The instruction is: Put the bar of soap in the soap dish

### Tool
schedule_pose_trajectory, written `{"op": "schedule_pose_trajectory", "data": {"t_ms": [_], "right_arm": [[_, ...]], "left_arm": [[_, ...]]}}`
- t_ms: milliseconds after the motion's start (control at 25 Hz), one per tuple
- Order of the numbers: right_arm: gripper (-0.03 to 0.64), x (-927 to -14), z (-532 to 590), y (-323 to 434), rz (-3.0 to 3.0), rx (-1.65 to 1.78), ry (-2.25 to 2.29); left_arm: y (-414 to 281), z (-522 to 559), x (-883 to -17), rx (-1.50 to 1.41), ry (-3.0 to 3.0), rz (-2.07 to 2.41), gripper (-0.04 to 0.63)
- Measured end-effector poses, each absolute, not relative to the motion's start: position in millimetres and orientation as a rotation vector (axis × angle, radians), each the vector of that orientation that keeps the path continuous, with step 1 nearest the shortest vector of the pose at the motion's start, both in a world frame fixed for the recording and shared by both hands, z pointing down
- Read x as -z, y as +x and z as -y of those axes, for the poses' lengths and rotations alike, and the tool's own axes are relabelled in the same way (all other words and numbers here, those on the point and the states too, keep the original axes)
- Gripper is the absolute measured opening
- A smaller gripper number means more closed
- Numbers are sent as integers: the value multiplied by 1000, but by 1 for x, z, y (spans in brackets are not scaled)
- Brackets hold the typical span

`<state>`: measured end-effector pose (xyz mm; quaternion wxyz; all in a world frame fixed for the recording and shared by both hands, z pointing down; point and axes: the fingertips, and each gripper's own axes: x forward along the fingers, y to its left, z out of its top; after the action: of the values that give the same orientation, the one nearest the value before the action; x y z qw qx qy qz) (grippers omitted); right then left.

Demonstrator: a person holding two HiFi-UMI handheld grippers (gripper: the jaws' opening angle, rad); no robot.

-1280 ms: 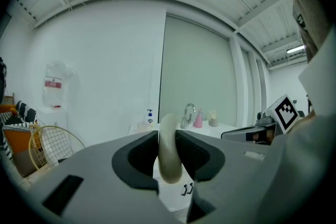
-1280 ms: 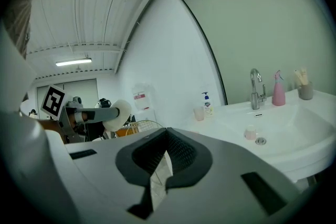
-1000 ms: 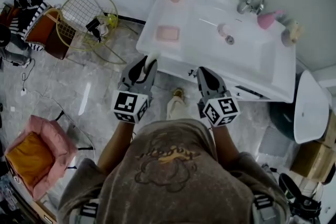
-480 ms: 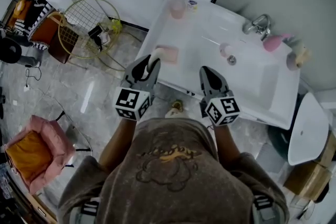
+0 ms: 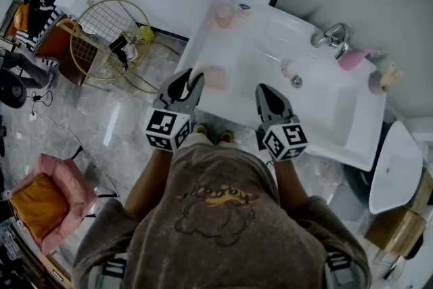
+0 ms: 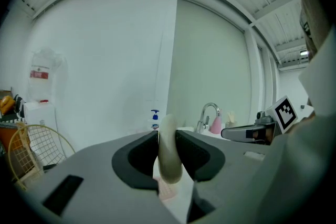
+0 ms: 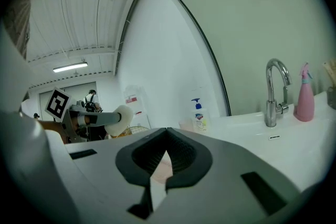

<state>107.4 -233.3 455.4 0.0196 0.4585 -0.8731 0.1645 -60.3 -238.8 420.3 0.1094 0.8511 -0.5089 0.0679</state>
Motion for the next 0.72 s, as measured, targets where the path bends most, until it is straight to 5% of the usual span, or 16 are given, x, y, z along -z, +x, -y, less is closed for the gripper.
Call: {"op": "schedule_pose_trajectory", "data": {"t_ms": [720], "right_arm": [[0, -468, 264, 110, 2605, -548, 1612]], "left_arm": [[-54, 311, -495, -441, 2582, 1161, 107]]}}
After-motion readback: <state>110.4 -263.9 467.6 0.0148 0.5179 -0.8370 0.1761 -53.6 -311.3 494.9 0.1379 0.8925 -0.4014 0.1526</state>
